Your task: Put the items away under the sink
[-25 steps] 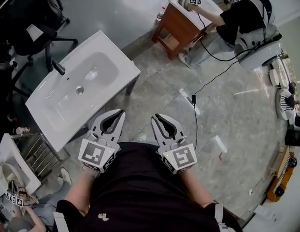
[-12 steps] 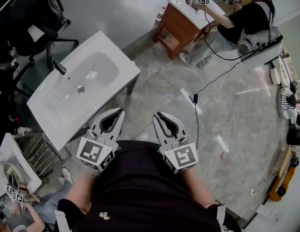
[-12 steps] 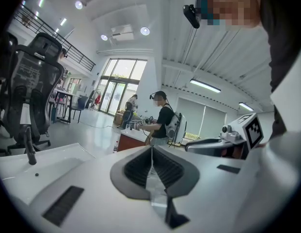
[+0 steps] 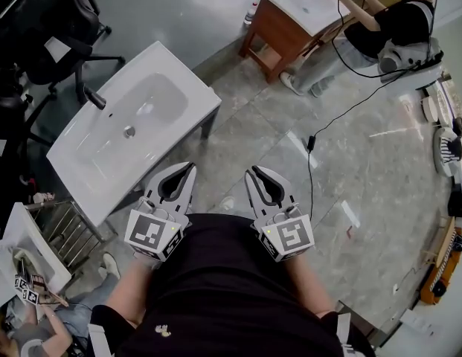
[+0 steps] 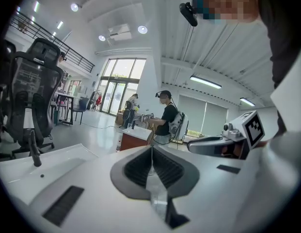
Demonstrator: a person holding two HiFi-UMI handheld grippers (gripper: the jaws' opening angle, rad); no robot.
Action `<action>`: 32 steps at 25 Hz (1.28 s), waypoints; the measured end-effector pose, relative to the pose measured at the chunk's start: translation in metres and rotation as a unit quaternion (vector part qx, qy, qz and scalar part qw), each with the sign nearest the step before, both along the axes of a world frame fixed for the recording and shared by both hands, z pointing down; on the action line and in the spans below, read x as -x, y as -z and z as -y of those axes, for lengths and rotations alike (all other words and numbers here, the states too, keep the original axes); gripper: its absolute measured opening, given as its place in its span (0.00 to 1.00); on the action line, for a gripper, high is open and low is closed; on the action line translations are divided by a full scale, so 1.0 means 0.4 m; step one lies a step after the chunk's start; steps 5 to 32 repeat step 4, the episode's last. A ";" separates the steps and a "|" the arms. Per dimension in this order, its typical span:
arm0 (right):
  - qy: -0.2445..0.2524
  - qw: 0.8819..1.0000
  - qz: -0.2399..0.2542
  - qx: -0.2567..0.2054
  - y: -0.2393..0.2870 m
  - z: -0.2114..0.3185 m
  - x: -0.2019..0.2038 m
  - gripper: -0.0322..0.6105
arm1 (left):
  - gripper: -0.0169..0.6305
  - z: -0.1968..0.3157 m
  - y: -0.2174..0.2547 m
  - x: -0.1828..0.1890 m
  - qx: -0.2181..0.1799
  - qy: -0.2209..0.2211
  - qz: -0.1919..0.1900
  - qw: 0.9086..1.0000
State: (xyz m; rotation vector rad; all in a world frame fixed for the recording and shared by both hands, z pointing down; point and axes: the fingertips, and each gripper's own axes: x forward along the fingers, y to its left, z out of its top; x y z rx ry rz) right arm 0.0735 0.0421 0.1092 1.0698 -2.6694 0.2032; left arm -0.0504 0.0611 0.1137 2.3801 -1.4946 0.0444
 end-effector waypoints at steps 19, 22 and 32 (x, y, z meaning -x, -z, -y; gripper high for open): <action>-0.007 1.000 0.003 0.009 -0.015 -0.001 0.002 0.16 | 0.06 -0.005 -0.007 0.006 0.004 -0.013 -0.016 1.000; -0.007 1.000 0.003 0.009 -0.015 -0.001 0.002 0.16 | 0.06 -0.005 -0.007 0.006 0.004 -0.013 -0.016 1.000; -0.007 1.000 0.003 0.009 -0.015 -0.001 0.002 0.16 | 0.06 -0.005 -0.007 0.006 0.004 -0.013 -0.016 1.000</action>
